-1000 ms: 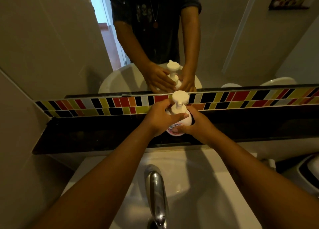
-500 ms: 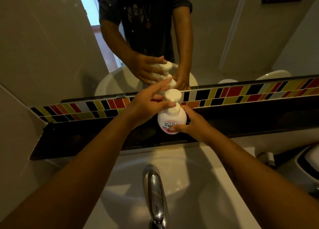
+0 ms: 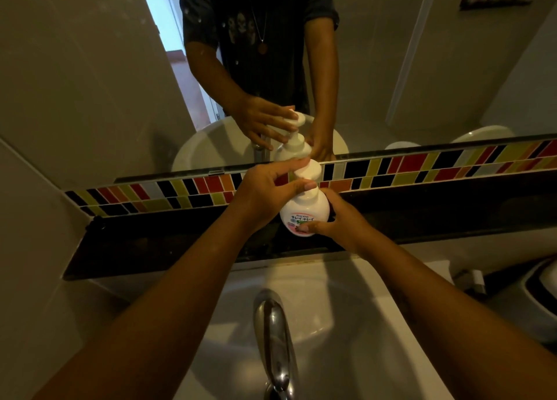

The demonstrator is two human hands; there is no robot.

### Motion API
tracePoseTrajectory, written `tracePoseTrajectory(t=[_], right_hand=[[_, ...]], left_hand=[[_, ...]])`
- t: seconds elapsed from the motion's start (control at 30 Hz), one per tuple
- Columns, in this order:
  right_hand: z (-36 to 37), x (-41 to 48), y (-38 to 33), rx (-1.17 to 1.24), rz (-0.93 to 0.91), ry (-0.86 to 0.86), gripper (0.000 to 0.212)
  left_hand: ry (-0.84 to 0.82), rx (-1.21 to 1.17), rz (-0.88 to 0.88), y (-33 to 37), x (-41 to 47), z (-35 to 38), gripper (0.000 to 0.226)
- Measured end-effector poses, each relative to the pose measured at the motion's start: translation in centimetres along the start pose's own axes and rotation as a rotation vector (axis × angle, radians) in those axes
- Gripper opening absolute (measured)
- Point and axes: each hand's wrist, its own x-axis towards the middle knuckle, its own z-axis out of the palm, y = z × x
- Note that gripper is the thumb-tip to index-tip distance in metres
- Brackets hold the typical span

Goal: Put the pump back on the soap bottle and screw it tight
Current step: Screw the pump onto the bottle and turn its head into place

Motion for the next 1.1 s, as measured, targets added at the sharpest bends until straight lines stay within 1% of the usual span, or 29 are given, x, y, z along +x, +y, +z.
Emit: tracePoseTrajectory(t=[0.1, 0.2, 0.33, 0.37, 0.47, 0.6, 0.7, 0.83, 1.03, 1.1], right_hand=[[-0.1, 0.1, -0.1, -0.001, 0.007, -0.011, 0.066], [-0.2, 0.2, -0.2, -0.007, 0.006, -0.034, 0.067], [-0.2, 0.5, -0.5, -0.022, 0.0, -0.073, 0.066], [-0.2, 0.6, -0.6, -0.026, 0.001, -0.094, 0.067], [0.4, 1.2, -1.2, -0.049, -0.014, -0.154, 0.069], [2.1, 2.0, -2.0, -0.053, -0.05, -0.194, 0.075], [3.9, 2.5, -2.4, -0.072, -0.062, -0.148, 0.08], [6.4, 2.7, -2.8, -0.057, -0.08, -0.041, 0.07], [7.7, 3.2, -3.1, -0.052, -0.067, -0.012, 0.069], [7.9, 3.4, -3.3, -0.057, -0.055, 0.005, 0.069]], left_hand=[[0.049, 0.005, 0.009, -0.1, -0.3, 0.4, 0.045], [0.043, 0.0, 0.008, -0.3, -0.4, 0.2, 0.05], [-0.009, -0.139, -0.139, -1.5, -0.6, -0.1, 0.082], [-0.031, -0.114, -0.168, -2.0, -0.9, -0.3, 0.082], [-0.063, 0.034, -0.224, -4.2, -1.9, -1.1, 0.069], [-0.02, 0.048, -0.285, -5.8, -3.1, -3.2, 0.067], [-0.011, 0.044, -0.305, -6.3, -3.6, -4.8, 0.064], [-0.017, 0.028, -0.323, -6.7, -4.0, -6.7, 0.06], [-0.015, -0.021, -0.33, -7.0, -4.1, -7.8, 0.059], [-0.015, -0.004, -0.317, -7.1, -4.0, -7.9, 0.059]])
